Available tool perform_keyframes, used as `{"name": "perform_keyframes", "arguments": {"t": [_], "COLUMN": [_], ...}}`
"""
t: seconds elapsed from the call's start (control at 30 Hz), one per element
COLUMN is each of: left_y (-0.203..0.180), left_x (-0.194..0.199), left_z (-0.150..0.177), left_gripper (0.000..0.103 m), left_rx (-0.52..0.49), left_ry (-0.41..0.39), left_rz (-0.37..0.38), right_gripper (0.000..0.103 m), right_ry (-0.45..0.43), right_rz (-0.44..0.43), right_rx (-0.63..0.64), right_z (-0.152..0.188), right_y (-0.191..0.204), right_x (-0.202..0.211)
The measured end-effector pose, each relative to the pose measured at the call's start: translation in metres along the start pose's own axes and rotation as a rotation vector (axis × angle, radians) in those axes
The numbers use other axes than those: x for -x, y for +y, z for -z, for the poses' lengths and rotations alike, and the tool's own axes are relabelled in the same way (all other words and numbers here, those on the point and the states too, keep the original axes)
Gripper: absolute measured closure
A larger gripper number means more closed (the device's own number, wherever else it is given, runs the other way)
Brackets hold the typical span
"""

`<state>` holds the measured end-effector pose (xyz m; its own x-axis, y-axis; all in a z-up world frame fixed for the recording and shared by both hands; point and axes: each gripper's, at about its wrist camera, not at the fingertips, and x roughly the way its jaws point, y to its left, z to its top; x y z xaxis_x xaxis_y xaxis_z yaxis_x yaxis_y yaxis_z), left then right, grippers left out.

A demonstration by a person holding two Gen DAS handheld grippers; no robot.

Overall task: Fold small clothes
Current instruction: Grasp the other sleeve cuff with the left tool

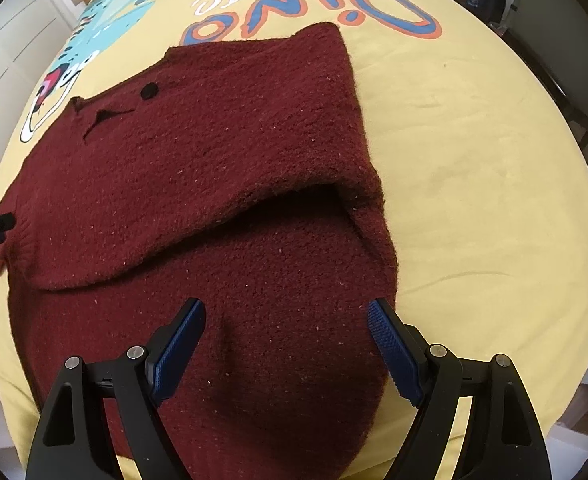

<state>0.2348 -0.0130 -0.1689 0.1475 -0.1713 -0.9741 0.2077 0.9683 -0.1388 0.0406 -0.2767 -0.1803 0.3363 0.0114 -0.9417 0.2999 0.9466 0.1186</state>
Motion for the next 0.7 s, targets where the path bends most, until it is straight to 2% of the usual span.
{"name": "perform_keyframes", "arguments": {"t": [0.1, 0.13, 0.2, 0.27, 0.3, 0.37, 0.5, 0.57, 0.7], "left_y": [0.0, -0.001, -0.008, -0.017, -0.021, -0.031, -0.04, -0.034, -0.023], "left_x": [-0.027, -0.03, -0.033, -0.037, -0.037, -0.033, -0.021, -0.003, 0.046], "left_z": [0.0, 0.001, 0.0, -0.001, -0.003, -0.007, -0.014, -0.012, -0.022], "left_gripper": [0.002, 0.002, 0.011, 0.041, 0.048, 0.091, 0.094, 0.094, 0.094], "left_rx": [0.019, 0.019, -0.012, -0.043, -0.049, -0.063, -0.063, -0.073, -0.085], "left_ry": [0.067, 0.061, 0.037, 0.03, 0.026, 0.005, -0.04, -0.074, -0.207], "left_rz": [-0.043, -0.037, -0.025, -0.03, -0.03, -0.017, 0.002, 0.008, 0.008], "right_gripper": [0.019, 0.019, 0.019, 0.019, 0.019, 0.019, 0.019, 0.019, 0.019], "right_ry": [0.005, 0.006, 0.008, 0.009, 0.009, 0.01, 0.001, -0.011, -0.044], "right_rz": [0.003, 0.006, 0.013, 0.018, 0.02, 0.021, 0.032, 0.04, 0.039], "right_rx": [0.012, 0.017, 0.024, 0.022, 0.017, 0.005, -0.024, -0.035, -0.058], "right_z": [0.0, 0.0, -0.001, -0.001, -0.001, -0.002, -0.008, -0.014, -0.034], "right_y": [0.001, 0.001, 0.001, -0.001, -0.002, -0.007, -0.02, -0.026, -0.038], "right_x": [0.001, 0.001, -0.001, -0.002, -0.003, -0.005, -0.002, 0.002, 0.011]}}
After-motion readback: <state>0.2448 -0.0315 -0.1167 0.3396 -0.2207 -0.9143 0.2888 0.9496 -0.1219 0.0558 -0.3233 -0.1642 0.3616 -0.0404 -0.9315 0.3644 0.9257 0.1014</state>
